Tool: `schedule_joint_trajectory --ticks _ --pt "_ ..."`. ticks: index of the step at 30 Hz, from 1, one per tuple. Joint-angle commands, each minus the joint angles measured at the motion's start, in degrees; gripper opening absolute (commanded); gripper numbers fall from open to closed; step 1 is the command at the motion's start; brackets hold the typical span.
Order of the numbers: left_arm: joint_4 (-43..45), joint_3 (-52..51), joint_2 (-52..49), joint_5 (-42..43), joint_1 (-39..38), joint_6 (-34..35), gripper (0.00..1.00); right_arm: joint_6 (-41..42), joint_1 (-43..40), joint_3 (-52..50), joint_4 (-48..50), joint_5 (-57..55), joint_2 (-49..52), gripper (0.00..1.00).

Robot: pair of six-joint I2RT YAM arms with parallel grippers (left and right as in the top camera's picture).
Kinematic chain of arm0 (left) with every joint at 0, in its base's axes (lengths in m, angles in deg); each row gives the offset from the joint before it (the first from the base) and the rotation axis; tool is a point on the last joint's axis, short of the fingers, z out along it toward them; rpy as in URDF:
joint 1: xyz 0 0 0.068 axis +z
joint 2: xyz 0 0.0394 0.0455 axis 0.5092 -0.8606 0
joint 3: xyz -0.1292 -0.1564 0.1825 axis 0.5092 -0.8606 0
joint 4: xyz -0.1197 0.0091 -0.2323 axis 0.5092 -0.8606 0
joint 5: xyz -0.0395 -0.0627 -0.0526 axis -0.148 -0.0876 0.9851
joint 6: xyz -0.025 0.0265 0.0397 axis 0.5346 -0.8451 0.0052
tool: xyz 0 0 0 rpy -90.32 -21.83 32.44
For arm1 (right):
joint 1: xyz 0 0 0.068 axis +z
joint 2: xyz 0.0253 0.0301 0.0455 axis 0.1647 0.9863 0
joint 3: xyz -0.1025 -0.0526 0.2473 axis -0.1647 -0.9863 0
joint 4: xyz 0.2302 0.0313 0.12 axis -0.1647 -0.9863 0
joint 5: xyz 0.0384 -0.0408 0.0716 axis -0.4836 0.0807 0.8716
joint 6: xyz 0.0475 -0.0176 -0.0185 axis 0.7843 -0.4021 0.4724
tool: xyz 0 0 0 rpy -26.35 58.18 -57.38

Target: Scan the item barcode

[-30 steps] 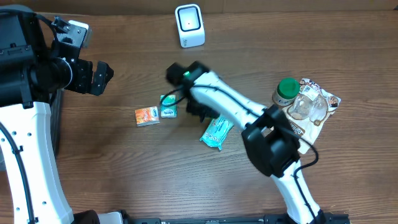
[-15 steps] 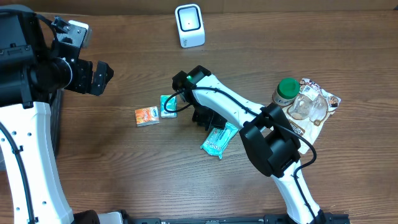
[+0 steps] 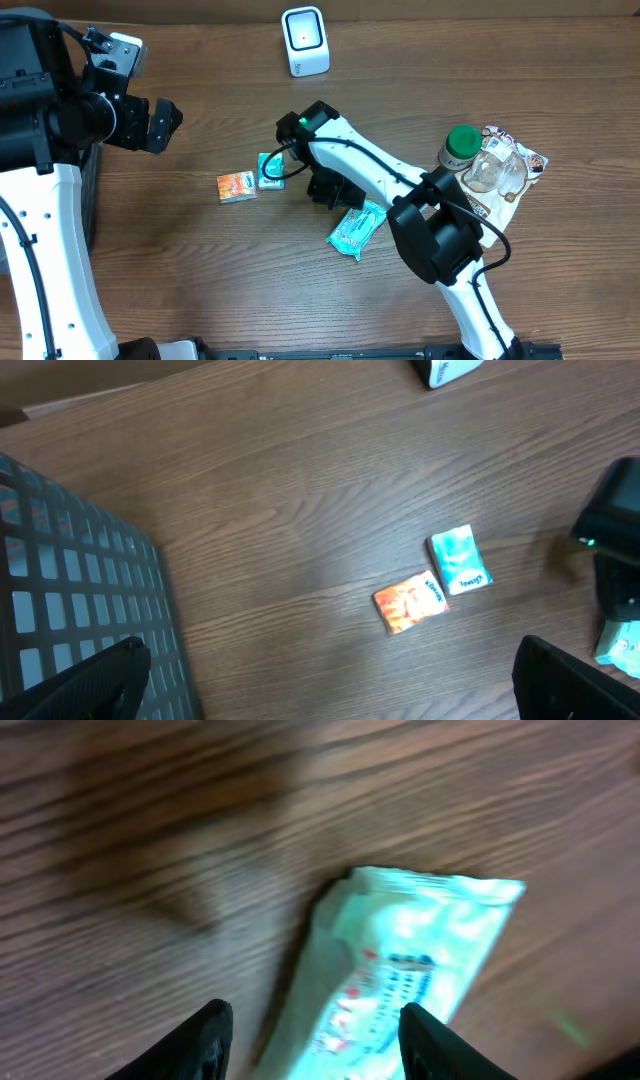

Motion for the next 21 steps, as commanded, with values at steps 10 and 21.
schedule_joint_trajectory --ticks 10,21 --pt "0.0 1.0 0.2 0.2 0.2 -1.3 1.0 2.3 1.1 -11.0 3.4 1.0 0.0 0.31" --pt "0.0 1.0 0.2 0.2 0.2 -1.3 1.0 -5.1 -0.2 -10.2 4.5 0.8 -0.1 0.04"
